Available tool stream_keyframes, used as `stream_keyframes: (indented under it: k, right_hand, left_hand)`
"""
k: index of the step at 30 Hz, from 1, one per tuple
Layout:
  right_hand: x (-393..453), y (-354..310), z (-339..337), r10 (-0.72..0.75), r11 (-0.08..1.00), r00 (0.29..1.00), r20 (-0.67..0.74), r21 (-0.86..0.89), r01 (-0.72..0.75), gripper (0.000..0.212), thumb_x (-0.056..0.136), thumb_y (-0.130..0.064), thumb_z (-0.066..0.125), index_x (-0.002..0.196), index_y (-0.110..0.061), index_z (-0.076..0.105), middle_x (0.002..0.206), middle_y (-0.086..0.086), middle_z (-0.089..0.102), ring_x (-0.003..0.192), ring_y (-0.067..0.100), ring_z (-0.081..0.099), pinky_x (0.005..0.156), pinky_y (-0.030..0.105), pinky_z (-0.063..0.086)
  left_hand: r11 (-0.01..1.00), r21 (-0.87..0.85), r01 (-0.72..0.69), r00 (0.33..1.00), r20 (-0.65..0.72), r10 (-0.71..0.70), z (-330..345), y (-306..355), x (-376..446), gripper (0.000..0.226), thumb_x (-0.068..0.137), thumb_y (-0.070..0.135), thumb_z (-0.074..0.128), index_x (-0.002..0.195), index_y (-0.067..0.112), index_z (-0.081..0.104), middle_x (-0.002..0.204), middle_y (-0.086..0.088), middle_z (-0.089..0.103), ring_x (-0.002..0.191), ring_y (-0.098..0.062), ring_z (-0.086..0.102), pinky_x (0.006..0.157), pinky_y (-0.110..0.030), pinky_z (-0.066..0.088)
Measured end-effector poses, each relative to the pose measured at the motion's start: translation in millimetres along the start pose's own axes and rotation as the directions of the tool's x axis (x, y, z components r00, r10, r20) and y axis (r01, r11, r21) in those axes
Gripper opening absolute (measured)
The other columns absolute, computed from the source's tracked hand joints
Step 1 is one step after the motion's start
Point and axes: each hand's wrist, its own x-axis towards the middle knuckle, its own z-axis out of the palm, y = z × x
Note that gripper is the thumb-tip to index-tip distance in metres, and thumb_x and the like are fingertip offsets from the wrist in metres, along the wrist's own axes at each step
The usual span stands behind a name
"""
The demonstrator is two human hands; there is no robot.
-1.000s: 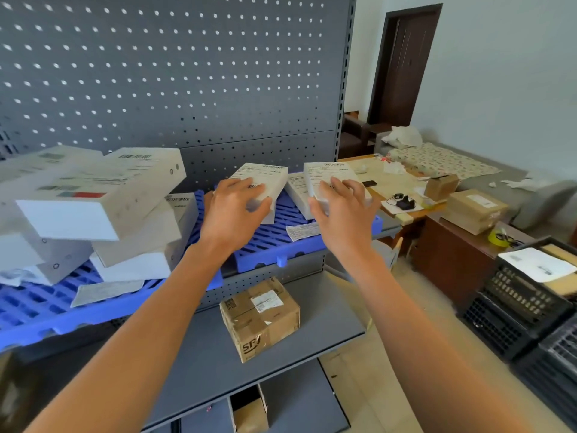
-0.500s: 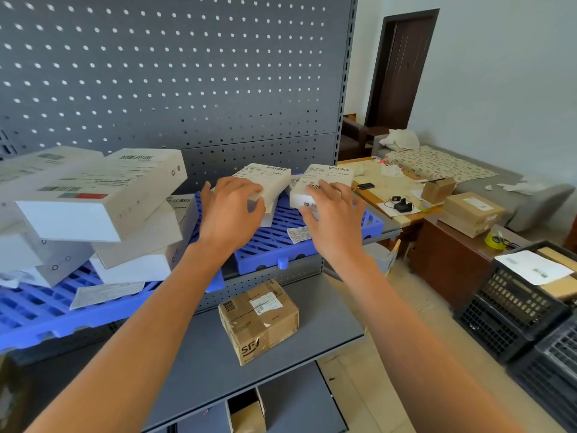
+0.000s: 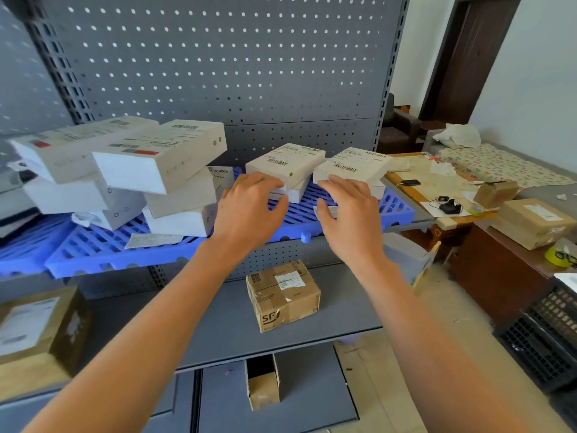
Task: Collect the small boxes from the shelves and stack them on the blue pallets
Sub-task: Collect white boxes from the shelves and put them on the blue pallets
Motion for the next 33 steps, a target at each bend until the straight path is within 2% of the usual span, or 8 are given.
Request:
stream_keyframes:
  k: [4,8,11,16,20,24,27,33]
  right_hand:
    - [-15,-15,-4,-0.012,0.999,0.999,0.039,0.049,0.01,0.029,0.093,-0.019,0.065,0.122,-0.013,0.067,0.121,0.004,0.069,0.115,0.031,0.057,0.09,0.051,0.048]
    - [-35,-39,-12,-0.014,0.998,0.989,0.15,0.061,0.005,0.031,0.095,-0.024,0.062,0.125,-0.015,0.067,0.122,0.003,0.069,0.117,0.03,0.058,0.094,0.052,0.047]
    - [-52,-67,-13,-0.044,0.997,0.97,0.238,0.064,0.029,0.032,0.097,-0.026,0.061,0.127,-0.018,0.067,0.125,0.002,0.069,0.12,0.029,0.058,0.097,0.053,0.046]
    - [-89,-139,-6,-0.105,0.991,0.94,0.325,0.114,0.071,0.034,0.099,-0.03,0.057,0.131,-0.019,0.065,0.13,0.0,0.066,0.124,0.025,0.055,0.101,0.046,0.045]
    - [-131,-222,14,-0.212,0.973,0.874,0.437,0.176,0.148,0.037,0.101,-0.036,0.054,0.135,-0.024,0.061,0.136,-0.002,0.062,0.131,0.023,0.049,0.107,0.048,0.041]
    - [-178,-324,33,-0.357,0.925,0.794,0.492,0.304,0.228,0.035,0.1,-0.035,0.056,0.132,-0.026,0.064,0.13,-0.003,0.066,0.124,0.023,0.054,0.099,0.045,0.048]
    - [-214,-403,44,-0.459,0.876,0.734,0.501,0.395,0.278,0.033,0.099,-0.033,0.058,0.13,-0.025,0.065,0.127,-0.003,0.067,0.12,0.023,0.055,0.093,0.043,0.05]
    - [-275,-542,70,-0.634,0.76,0.596,0.494,0.54,0.361,0.035,0.097,-0.034,0.059,0.13,-0.023,0.065,0.131,-0.001,0.066,0.123,0.023,0.056,0.099,0.039,0.048]
  left_hand:
    - [1.0,0.018,-0.001,0.999,0.05,0.0,-17,8,-28,0.033,0.095,0.034,0.063,0.125,0.022,0.069,0.121,0.001,0.068,0.11,-0.026,0.061,0.087,-0.046,0.053]
    - [1.0,0.019,-0.011,0.998,0.058,0.01,-40,5,-60,0.032,0.095,0.031,0.065,0.124,0.019,0.069,0.119,0.0,0.069,0.11,-0.024,0.061,0.085,-0.041,0.051]
    - [0.999,0.032,0.009,0.996,0.09,-0.012,-61,-7,-89,0.033,0.096,0.032,0.063,0.126,0.019,0.068,0.124,-0.002,0.068,0.115,-0.025,0.059,0.092,-0.044,0.051]
    - [0.986,0.098,0.137,0.978,0.143,-0.15,-115,-54,-157,0.038,0.098,0.043,0.056,0.133,0.027,0.063,0.134,0.005,0.062,0.128,-0.021,0.053,0.102,-0.046,0.046]
    - [0.949,0.172,0.264,0.948,0.137,-0.289,-180,-103,-232,0.04,0.098,0.045,0.056,0.133,0.028,0.062,0.134,0.003,0.063,0.125,-0.023,0.056,0.1,-0.046,0.049]
    - [0.871,0.234,0.432,0.885,0.074,-0.459,-255,-152,-315,0.037,0.095,0.045,0.058,0.128,0.03,0.065,0.13,0.005,0.065,0.122,-0.023,0.057,0.097,-0.04,0.049]
    - [0.782,0.294,0.55,0.809,0.046,-0.586,-313,-184,-376,0.038,0.094,0.043,0.057,0.13,0.033,0.062,0.134,0.002,0.063,0.123,-0.027,0.057,0.101,-0.043,0.047]
    - [0.615,0.36,0.702,0.671,-0.044,-0.74,-414,-231,-490,0.046,0.1,0.048,0.051,0.142,0.03,0.052,0.142,-0.003,0.058,0.125,-0.03,0.056,0.102,-0.046,0.046]
